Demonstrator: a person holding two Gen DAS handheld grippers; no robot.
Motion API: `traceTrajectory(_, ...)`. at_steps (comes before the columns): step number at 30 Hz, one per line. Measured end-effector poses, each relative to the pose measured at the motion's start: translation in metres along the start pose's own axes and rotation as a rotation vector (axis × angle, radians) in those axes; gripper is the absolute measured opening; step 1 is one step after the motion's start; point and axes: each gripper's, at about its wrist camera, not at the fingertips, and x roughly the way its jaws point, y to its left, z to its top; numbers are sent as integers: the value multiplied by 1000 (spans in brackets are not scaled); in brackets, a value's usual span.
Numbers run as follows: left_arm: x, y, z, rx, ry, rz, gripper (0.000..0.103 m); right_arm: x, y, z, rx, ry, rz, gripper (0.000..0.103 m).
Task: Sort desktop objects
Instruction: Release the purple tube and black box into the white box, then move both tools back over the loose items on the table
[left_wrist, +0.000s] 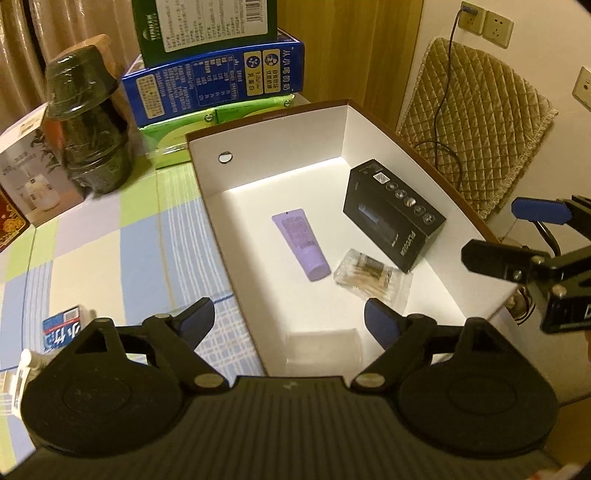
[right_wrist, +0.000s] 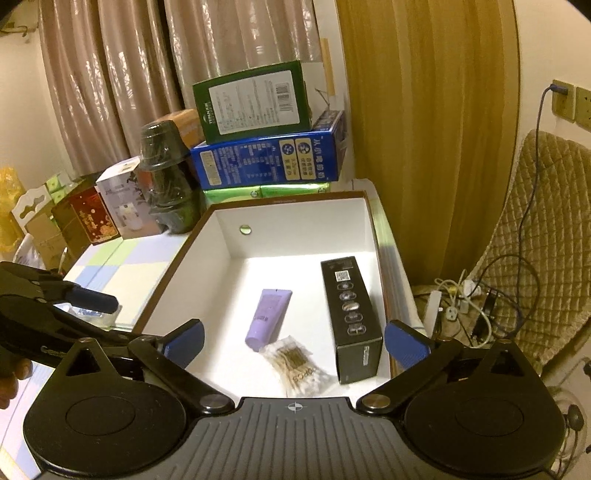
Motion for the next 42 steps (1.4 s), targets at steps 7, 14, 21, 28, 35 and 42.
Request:
traceTrajectory(7,-28,8,-26,4,-22,8,87,-19,14,-17,8,16,-2,101)
traceTrajectory(14,-52,22,-51,-9,-39,8,87,-30,31,-34,6,52,-4,101)
traceTrajectory(21,-68,41,-75,-32,-36,18,87,-39,52,-51,2,93,15,101)
traceTrajectory(28,-80,60,-100,-32,-15,30,87,-37,82,-65,-28,162,67,101)
traceTrajectory(35,-85,81,-118,-64,15,36,87,-26,113,-76,-52,219,105,101)
traceTrajectory(42,-94,111,-133,-111,22,69,88,-8,149,-79,-79,245,168,101)
